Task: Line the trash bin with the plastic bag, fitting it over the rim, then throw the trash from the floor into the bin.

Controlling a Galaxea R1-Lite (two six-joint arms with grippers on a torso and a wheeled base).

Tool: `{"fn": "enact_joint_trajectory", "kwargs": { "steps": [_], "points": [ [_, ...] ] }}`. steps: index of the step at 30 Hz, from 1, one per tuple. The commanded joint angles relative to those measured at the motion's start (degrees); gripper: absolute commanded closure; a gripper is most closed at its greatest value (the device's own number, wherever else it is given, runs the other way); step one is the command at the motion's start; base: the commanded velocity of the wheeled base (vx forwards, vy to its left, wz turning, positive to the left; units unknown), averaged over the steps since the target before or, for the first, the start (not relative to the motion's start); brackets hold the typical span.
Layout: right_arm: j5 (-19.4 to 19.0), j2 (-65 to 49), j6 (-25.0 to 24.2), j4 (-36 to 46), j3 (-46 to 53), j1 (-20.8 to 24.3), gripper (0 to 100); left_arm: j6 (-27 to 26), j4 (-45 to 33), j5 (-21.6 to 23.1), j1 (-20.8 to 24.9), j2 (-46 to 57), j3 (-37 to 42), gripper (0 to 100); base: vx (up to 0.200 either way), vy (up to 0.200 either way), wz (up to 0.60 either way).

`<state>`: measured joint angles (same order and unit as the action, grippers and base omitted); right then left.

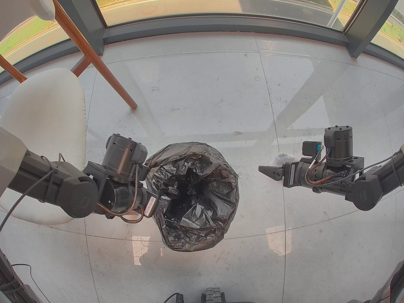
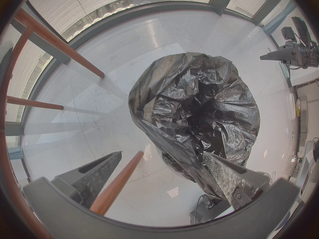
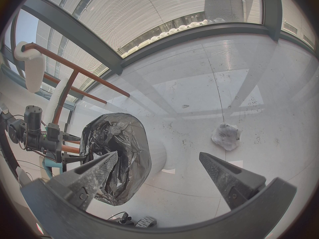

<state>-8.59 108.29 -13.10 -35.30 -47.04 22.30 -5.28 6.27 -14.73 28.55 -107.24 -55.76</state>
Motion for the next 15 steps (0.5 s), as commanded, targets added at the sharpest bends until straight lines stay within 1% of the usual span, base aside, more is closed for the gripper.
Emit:
{"fn": "enact_joint_trajectory", "kwargs": {
  "steps": [1,5,7,8,15],
  "points": [
    [0.0,0.1,0.0,0.0,-0.1,0.3,0,0.3,0.1,-0.2,0.9,-3.3,-0.3,0,0.000,0.000,0.00],
    [0.0,0.2,0.0,0.0,-0.3,0.6,0,0.2,0.1,-0.4,0.9,-3.6,-0.1,0,0.000,0.000,0.00],
    [0.0,0.2,0.0,0.0,-0.3,0.6,0,0.2,0.1,-1.2,0.9,-3.6,0.3,0,0.000,0.000,0.00],
    [0.0,0.3,0.0,0.0,-0.3,0.6,0,0.3,0.1,-1.5,0.9,-3.6,0.4,100,0.000,0.000,0.00],
    [-0.4,0.3,0.1,-0.1,-0.4,0.8,0,0.3,0.1,-2.0,0.4,-3.4,1.4,100,0.000,0.000,0.00]
  ]
}}
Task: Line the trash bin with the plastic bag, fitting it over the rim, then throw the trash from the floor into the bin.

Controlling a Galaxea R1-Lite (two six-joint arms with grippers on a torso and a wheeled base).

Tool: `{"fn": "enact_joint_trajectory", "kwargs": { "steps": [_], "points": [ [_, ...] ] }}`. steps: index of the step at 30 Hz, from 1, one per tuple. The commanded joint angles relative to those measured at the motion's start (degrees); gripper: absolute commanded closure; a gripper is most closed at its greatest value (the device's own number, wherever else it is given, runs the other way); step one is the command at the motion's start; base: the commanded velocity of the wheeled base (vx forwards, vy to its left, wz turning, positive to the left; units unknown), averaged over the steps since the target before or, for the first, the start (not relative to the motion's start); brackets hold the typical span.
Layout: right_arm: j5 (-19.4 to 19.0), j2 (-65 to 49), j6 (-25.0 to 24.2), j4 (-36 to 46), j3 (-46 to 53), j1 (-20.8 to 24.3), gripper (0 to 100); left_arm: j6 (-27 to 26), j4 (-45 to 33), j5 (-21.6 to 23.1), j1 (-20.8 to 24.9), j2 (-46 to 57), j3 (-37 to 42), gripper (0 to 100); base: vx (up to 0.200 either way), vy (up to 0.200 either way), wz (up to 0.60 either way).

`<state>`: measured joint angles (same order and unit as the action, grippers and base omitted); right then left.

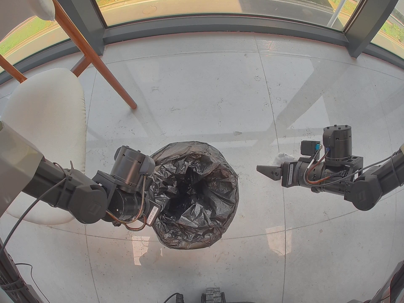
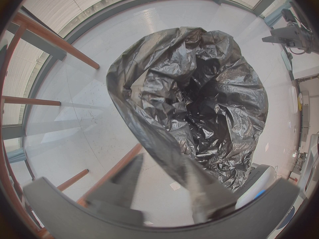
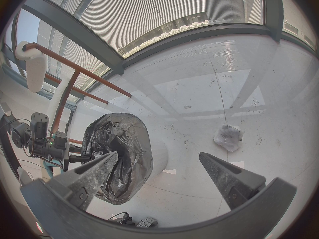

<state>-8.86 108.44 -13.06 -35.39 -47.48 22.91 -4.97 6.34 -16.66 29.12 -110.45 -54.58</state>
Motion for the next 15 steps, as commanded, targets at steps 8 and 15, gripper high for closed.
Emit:
{"fn": "enact_joint_trajectory", "kwargs": {
  "steps": [8,15],
  "points": [
    [-0.1,0.1,0.0,0.0,-0.1,0.5,0,-0.1,0.0,-0.1,-0.4,0.7,2.4,100,0.000,0.000,0.00],
    [-0.1,0.1,0.0,0.0,0.0,0.5,0,-0.3,0.0,-1.8,-1.3,0.6,3.2,100,0.000,0.000,0.00]
  ]
}}
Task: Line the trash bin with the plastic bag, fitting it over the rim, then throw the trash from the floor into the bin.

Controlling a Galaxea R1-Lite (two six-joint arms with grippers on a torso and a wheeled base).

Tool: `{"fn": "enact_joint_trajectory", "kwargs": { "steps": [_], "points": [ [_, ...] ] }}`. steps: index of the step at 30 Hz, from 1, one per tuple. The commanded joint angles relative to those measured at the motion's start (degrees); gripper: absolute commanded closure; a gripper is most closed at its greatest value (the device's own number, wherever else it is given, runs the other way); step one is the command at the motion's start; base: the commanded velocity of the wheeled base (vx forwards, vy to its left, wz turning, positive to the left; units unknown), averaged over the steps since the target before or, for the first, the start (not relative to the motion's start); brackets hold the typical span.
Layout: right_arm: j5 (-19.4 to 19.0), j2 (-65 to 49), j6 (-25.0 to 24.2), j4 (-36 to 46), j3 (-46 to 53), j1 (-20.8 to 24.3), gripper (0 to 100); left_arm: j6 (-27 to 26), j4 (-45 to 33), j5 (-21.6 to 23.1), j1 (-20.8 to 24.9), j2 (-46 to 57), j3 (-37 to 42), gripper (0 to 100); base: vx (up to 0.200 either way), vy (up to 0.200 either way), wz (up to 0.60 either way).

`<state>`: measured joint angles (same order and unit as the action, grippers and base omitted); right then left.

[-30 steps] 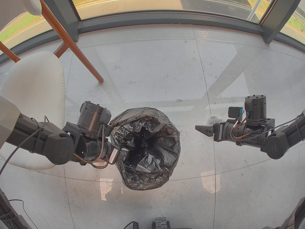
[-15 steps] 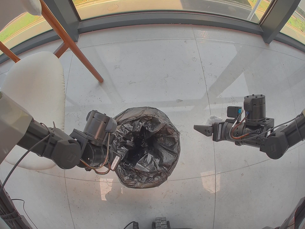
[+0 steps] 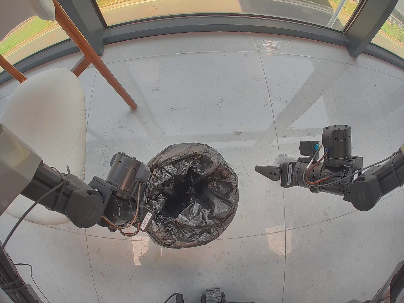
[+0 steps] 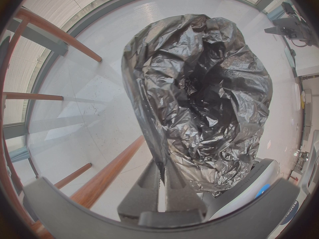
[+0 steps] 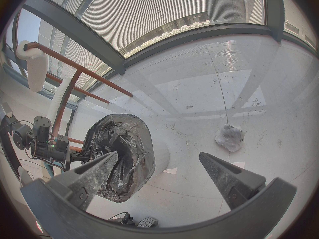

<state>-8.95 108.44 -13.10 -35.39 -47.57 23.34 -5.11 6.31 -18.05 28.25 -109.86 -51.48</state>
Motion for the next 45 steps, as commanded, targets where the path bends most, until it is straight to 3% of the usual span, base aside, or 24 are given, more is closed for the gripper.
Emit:
{"fn": "enact_joint_trajectory", "kwargs": {
  "steps": [1,4,5,15,20,25,31,39,45],
  "points": [
    [0.0,0.1,-0.1,0.0,0.2,-0.1,0,-0.2,0.1,-0.6,-0.6,0.0,-0.2,100,0.000,0.000,0.00],
    [0.0,0.1,-0.1,0.0,0.4,-0.1,0,-0.3,0.5,-0.6,-0.9,0.1,-0.6,100,0.000,0.000,0.00],
    [0.0,0.0,-0.1,0.0,0.4,-0.1,0,-1.0,0.7,-0.4,-1.5,0.3,-0.4,0,0.000,0.000,0.00],
    [0.1,0.4,0.5,-0.3,-0.2,-3.4,0,-2.7,0.9,0.2,-2.0,2.7,-0.1,0,0.000,0.000,0.00],
    [-2.7,1.3,0.6,-6.0,2.1,-11.6,0,-2.7,0.8,0.2,-2.1,7.2,2.9,0,0.000,0.000,0.00],
    [-5.1,3.0,0.7,-9.0,1.9,-16.7,0,-2.6,1.2,0.5,-2.0,9.1,5.9,0,0.000,0.000,0.00],
    [-6.2,8.8,6.1,-10.2,-0.5,-22.3,0,-3.0,6.6,7.0,-1.9,10.8,4.9,0,0.000,0.000,0.00],
    [-6.3,20.1,10.4,-10.2,-8.2,-23.1,0,-3.9,7.4,13.3,-1.8,14.1,3.5,0,0.000,0.000,0.00],
    [-6.7,28.8,15.0,-9.6,-17.1,-24.0,0,-3.9,7.5,13.8,-1.8,14.3,3.7,0,0.000,0.000,0.00]
  ]
}}
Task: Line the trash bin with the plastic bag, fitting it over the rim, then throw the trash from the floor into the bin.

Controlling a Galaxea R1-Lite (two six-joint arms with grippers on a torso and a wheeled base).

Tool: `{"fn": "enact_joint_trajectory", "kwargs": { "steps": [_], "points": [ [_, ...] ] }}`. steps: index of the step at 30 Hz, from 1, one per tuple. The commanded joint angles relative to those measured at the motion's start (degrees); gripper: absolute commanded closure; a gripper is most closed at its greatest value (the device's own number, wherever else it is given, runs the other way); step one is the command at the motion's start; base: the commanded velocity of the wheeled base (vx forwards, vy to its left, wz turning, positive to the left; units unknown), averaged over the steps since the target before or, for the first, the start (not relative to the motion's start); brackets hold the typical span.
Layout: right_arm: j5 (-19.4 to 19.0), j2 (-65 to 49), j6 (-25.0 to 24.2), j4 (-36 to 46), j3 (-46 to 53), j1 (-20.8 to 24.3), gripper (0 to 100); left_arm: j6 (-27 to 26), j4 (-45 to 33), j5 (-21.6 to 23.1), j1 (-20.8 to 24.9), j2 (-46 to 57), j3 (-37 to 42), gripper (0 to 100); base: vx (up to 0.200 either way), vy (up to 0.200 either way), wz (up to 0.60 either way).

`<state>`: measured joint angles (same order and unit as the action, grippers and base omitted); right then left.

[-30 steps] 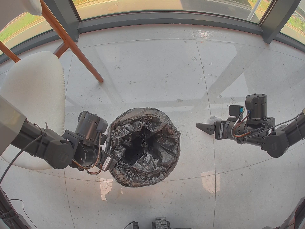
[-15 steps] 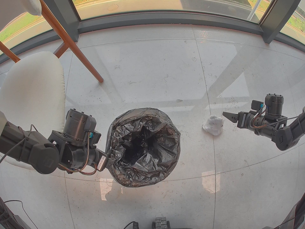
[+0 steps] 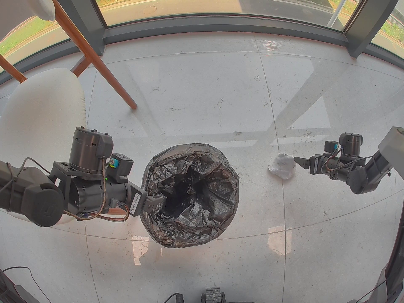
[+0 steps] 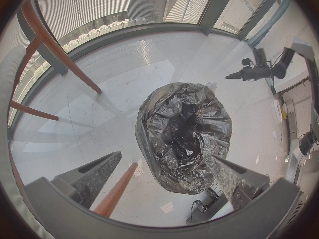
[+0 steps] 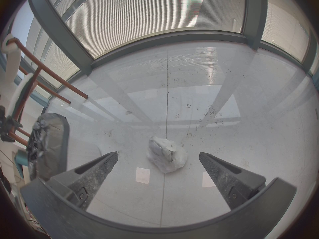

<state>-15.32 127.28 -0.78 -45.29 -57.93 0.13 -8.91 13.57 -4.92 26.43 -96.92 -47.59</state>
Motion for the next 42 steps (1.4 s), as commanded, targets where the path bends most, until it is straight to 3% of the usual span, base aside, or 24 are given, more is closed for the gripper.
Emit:
{"fn": "enact_joint_trajectory", "kwargs": {
  "steps": [1,11,18,19,24,30,33,35,38,42],
  "points": [
    [-0.7,11.1,3.1,0.3,-7.7,-0.7,0,-0.1,0.2,0.7,0.0,1.5,-0.3,0,0.000,0.000,0.00],
    [-6.6,21.3,7.8,0.2,-18.7,-0.7,0,-0.1,0.2,0.9,-0.1,1.5,-0.8,0,0.000,0.000,0.00],
    [-7.5,28.5,8.2,2.3,-32.9,-0.1,0,0.0,0.2,0.9,-0.1,1.5,-0.7,0,0.000,0.000,0.00],
    [-7.7,28.9,8.2,3.2,-33.9,0.0,100,0.1,0.2,0.9,-0.1,1.5,-0.7,0,0.000,0.000,0.00],
    [-8.9,28.5,8.2,5.3,-34.1,0.5,100,0.2,0.2,0.8,-0.1,1.5,-0.8,0,0.000,0.000,0.00],
    [-11.9,19.8,7.2,5.6,-26.4,0.1,100,0.1,0.1,0.9,-0.1,3.2,-0.4,0,0.000,0.000,0.00],
    [-12.3,13.5,3.9,5.5,-22.2,0.2,100,0.3,0.1,1.0,0.0,3.9,0.1,0,0.000,0.000,0.00],
    [-13.5,3.0,-4.9,5.6,-15.5,1.4,100,0.2,0.1,1.2,0.2,5.4,1.1,0,0.000,0.000,0.00],
    [-15.7,-7.4,-12.6,5.6,-9.4,4.3,100,0.2,0.1,1.2,0.4,6.4,1.3,0,0.000,0.000,0.00],
    [-17.3,-18.5,-15.6,6.2,-0.4,10.1,100,0.5,0.1,1.2,0.4,6.9,1.2,0,0.000,0.000,0.00]
  ]
}}
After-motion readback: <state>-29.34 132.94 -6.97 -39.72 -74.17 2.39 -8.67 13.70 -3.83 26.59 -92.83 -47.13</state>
